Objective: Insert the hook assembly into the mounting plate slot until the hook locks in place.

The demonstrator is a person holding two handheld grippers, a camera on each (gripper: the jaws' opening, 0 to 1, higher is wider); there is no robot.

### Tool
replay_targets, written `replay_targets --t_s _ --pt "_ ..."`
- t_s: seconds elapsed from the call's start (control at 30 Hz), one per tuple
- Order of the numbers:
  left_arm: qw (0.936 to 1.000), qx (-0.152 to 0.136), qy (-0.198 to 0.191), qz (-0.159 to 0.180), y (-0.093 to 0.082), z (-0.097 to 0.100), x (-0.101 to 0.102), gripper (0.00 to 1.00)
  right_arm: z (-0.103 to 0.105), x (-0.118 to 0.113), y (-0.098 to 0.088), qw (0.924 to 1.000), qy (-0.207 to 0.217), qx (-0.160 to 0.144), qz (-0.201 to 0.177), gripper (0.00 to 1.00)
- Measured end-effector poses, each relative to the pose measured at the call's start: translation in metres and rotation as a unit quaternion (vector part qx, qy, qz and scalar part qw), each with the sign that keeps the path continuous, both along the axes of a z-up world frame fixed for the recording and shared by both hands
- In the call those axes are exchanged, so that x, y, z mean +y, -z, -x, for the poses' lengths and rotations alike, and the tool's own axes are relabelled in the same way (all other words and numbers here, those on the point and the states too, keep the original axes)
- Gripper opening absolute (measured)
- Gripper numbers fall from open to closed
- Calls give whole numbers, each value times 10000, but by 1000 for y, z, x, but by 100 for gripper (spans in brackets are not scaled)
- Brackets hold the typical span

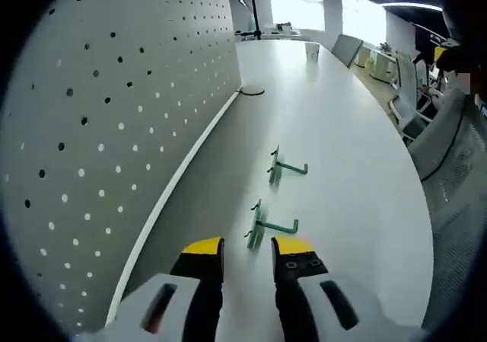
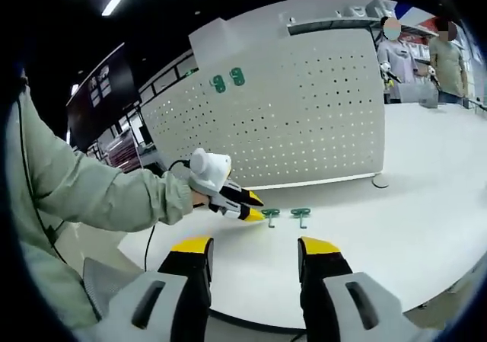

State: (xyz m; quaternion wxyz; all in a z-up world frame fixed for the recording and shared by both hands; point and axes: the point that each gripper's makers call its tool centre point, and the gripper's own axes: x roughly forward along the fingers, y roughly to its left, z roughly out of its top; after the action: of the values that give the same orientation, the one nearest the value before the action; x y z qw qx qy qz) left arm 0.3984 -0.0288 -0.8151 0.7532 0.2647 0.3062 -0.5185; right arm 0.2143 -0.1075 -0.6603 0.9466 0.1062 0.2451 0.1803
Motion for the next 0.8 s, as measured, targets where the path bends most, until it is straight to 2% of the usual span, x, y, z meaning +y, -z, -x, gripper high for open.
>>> replay_targets --t_s 0.33,0.37,0.5,0.8 --pt "9999 116 27 -10 7 6 -7 25 3 0 5 10000 32 71 -6 43" --pt "9998 148 -24 114 5 6 -10 25 4 1 6 10000 28 76 -2 43" --pt "9997 188 -74 118 6 2 -9 24 6 3 9 9999 10 127 -13 43" --pt "9993 291 -133 190 8 0 -17 14 6 7 13 9998 -17 168 -41 42"
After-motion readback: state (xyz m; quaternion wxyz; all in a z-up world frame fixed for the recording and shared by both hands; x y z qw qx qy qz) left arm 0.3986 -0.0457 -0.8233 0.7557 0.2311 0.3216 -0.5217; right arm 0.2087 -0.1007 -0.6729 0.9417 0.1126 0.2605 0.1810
